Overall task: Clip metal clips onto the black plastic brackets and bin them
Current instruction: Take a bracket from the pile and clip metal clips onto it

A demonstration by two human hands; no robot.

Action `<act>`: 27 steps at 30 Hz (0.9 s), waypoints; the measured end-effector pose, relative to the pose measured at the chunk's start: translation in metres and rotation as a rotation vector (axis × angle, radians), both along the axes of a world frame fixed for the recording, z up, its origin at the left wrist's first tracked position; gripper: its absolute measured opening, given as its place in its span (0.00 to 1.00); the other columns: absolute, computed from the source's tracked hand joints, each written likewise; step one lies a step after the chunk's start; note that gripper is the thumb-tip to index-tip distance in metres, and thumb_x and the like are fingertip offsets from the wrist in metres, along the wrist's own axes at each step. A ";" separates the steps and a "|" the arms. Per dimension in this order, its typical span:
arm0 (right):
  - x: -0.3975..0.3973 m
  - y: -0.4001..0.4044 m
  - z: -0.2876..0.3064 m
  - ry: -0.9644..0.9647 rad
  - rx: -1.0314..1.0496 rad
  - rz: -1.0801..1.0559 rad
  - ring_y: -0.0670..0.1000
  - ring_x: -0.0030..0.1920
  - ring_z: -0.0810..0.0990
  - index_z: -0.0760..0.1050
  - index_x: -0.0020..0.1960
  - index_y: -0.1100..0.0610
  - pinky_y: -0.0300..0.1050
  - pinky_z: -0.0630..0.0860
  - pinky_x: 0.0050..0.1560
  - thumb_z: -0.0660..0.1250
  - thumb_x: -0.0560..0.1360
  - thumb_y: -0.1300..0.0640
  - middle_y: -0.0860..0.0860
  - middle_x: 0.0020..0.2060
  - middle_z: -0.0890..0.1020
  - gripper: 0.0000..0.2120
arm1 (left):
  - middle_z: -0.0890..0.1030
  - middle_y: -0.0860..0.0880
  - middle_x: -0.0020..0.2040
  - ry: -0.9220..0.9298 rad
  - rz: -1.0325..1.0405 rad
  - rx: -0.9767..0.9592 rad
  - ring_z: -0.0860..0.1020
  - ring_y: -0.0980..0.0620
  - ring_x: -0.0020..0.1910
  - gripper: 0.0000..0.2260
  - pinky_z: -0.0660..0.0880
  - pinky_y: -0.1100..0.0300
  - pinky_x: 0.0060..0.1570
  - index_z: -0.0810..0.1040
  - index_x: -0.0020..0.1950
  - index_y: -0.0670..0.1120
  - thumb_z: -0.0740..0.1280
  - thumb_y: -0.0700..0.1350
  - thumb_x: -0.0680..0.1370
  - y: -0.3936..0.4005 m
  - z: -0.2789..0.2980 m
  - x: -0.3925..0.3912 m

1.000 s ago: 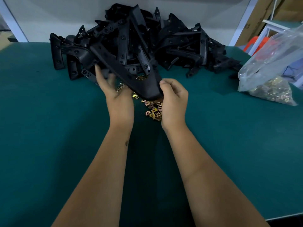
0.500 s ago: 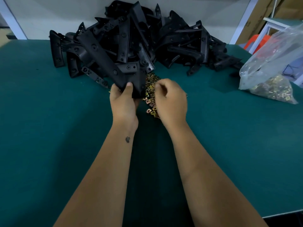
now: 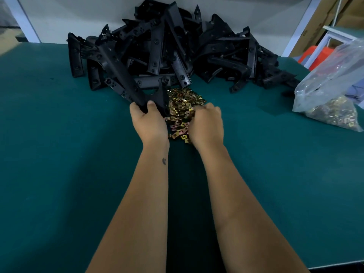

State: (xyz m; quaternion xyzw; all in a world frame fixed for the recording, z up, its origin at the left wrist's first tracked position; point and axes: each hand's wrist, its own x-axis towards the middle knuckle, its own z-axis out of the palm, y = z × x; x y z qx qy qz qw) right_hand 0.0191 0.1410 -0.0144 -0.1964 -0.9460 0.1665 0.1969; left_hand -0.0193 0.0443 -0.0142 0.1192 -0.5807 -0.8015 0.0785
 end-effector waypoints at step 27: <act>0.007 0.006 0.003 0.012 -0.252 0.310 0.53 0.59 0.73 0.84 0.52 0.49 0.50 0.72 0.59 0.66 0.74 0.66 0.48 0.52 0.77 0.15 | 0.77 0.41 0.60 -0.196 -0.112 0.515 0.78 0.46 0.53 0.06 0.81 0.59 0.40 0.70 0.49 0.43 0.58 0.35 0.83 -0.015 0.013 -0.004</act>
